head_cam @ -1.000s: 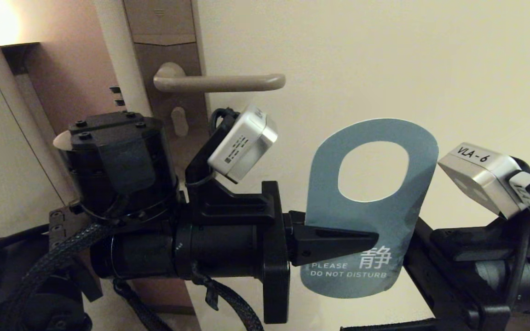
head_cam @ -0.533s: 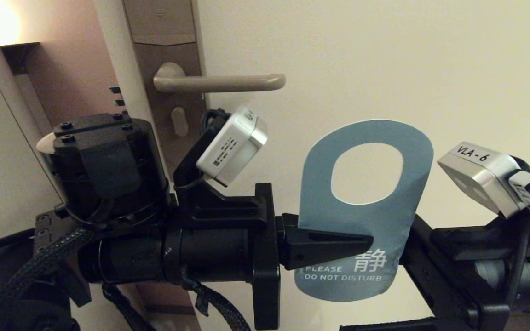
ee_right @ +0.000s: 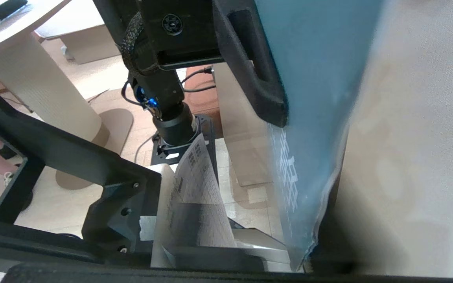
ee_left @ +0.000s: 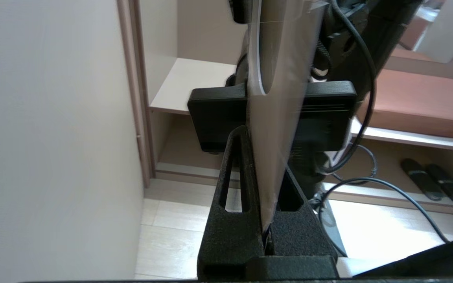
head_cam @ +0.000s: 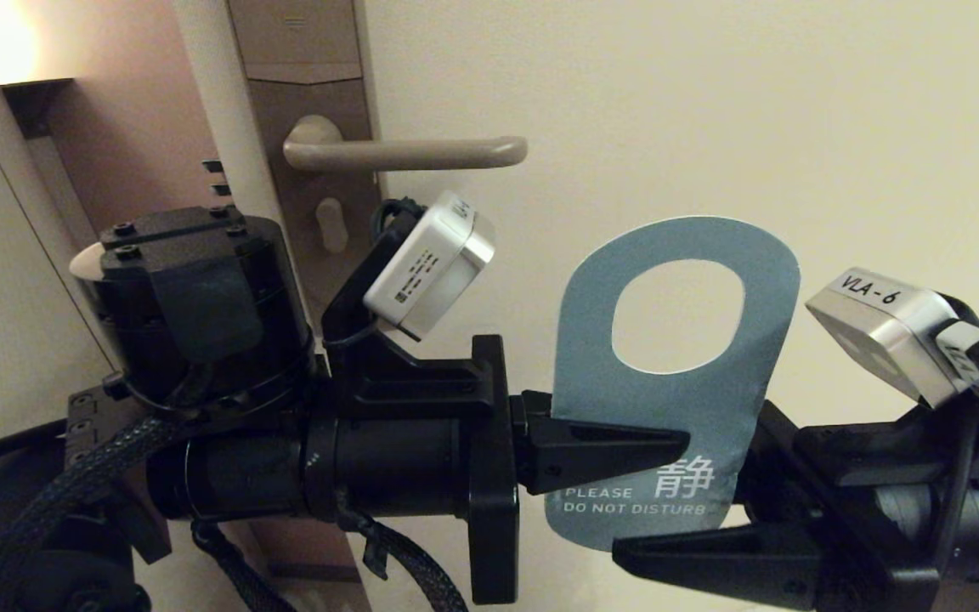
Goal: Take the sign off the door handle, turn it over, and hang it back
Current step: Hand it to the other hand
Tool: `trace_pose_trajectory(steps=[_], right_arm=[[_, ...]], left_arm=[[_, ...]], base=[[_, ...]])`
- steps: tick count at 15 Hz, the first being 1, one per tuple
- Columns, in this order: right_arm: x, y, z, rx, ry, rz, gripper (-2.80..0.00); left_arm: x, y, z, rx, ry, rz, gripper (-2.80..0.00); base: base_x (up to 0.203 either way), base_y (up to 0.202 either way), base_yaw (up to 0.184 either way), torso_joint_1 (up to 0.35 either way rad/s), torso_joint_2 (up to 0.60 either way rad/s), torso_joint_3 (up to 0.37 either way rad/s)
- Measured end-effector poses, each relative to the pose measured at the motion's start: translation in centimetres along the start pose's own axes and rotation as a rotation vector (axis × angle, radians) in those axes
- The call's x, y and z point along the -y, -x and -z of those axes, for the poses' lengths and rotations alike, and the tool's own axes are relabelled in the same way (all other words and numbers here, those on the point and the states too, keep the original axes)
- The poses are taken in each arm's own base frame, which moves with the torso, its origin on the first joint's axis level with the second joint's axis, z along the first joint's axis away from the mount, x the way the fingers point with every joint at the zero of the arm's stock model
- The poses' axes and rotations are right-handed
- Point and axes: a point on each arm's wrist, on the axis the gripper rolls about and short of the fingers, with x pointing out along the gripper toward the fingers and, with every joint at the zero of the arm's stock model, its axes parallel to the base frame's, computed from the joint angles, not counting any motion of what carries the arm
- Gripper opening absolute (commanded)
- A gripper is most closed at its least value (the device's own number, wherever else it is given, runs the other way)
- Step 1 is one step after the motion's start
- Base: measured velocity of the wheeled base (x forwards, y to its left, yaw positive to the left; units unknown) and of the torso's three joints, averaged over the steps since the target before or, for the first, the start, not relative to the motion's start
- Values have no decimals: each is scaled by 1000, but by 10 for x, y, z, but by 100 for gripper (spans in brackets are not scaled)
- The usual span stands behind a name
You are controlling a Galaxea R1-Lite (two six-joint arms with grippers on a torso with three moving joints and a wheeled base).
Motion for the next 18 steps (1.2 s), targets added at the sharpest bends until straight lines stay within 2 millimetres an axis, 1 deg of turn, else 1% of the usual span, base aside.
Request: trace_pose_trajectory(steps=[10,11,18], right_arm=[[-2,1,4,-10,-7,-4,-280],[-2,1,4,-10,-8,-4,-280],[-5,4,7,-11,-9,-4,-280]], left_arm=[[0,0,4,-10,7,0,-280],[0,0,4,-12,9,0,-3],[-1,3,5,-14,12,-10,0]], base=[[0,0,0,0,0,0],[0,0,0,0,0,0],[0,0,0,0,0,0]])
